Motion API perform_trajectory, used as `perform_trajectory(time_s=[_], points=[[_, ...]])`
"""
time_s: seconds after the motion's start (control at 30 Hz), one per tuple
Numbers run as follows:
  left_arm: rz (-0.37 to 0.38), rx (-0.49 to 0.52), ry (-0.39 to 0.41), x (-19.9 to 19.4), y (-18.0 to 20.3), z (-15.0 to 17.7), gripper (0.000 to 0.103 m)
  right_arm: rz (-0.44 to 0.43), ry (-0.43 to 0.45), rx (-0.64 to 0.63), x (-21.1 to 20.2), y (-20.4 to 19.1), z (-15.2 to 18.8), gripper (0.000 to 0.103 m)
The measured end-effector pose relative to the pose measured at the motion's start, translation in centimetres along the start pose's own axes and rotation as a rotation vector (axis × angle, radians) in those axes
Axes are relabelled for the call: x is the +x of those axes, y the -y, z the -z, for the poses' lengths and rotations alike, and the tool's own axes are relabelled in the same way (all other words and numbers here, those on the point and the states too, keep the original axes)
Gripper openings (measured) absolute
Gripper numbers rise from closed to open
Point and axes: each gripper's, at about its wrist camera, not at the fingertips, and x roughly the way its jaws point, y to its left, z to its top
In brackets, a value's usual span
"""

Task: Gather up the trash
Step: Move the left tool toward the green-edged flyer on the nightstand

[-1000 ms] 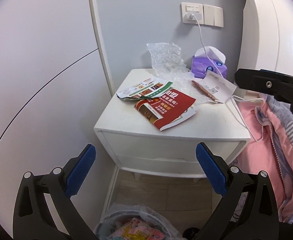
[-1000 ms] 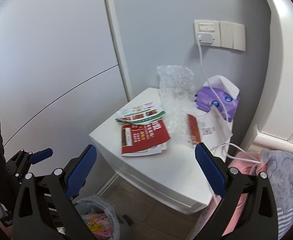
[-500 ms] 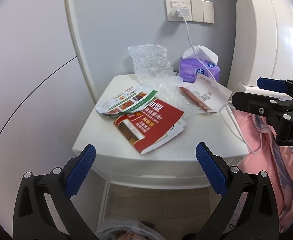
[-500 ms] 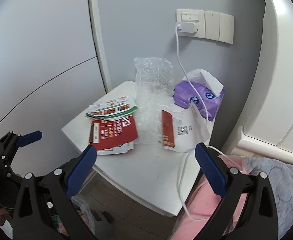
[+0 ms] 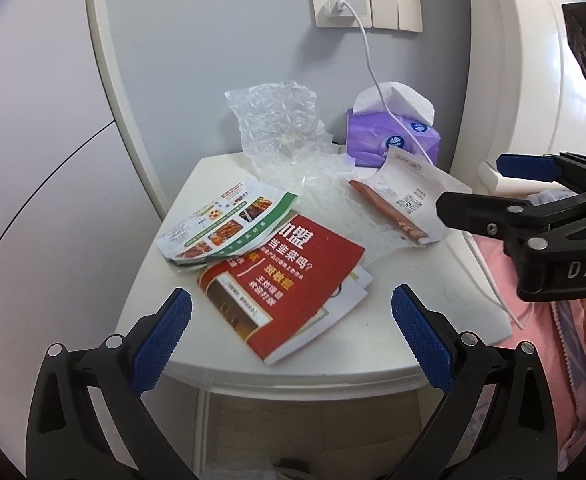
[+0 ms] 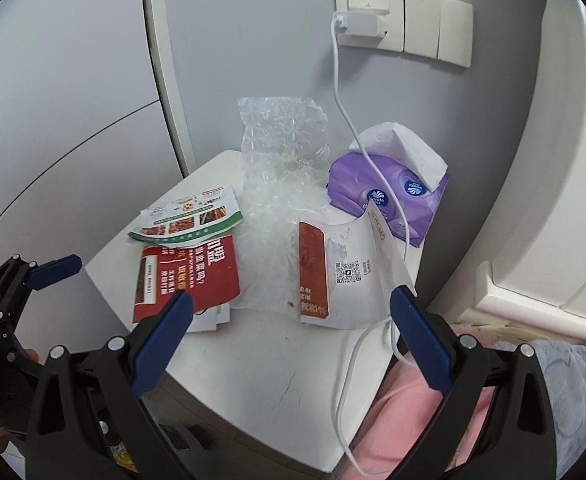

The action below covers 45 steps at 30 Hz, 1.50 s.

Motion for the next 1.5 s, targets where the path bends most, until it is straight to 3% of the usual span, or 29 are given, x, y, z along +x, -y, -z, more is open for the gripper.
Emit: perform_trajectory(time_s=[0.37,0.6,0.77,0.9,1.17,1.5], points=[[0.023,0.041,0.007,2.9,-2.1,-1.5,0.097,0.03,-0.038,0.021,3.6,0.5,-0.8,0.096],[0.078,0.031,0.022,5.5,-4.4,-2.4,0.097,-0.005,-0.044,0.034,6.1,-0.7,-1.7,0.096],[0.113,0.025,0.007,6.1,-6.0,-2.3,0.097,0.02,-0.056,0.051,7.2,-1.7,-2.9,0.096],[0.129,0.027,-0.022,6.2,-7.4,-2.9,0.097,0.053,-0.074,0.083,7.3,-1.7,-3.8,0.096],[0.164,0.105,-0.078,6.7,-9.7,-6.0,0.097,0.006,-0.135,0.116,7.9,-3.1,-6.6,0.096],[0.201,0.177,-0.194,9.0,-11.6,-5.8,0.097,-0.08,-0.217,0.078,11.7,-4.6,-9.9,0.096]])
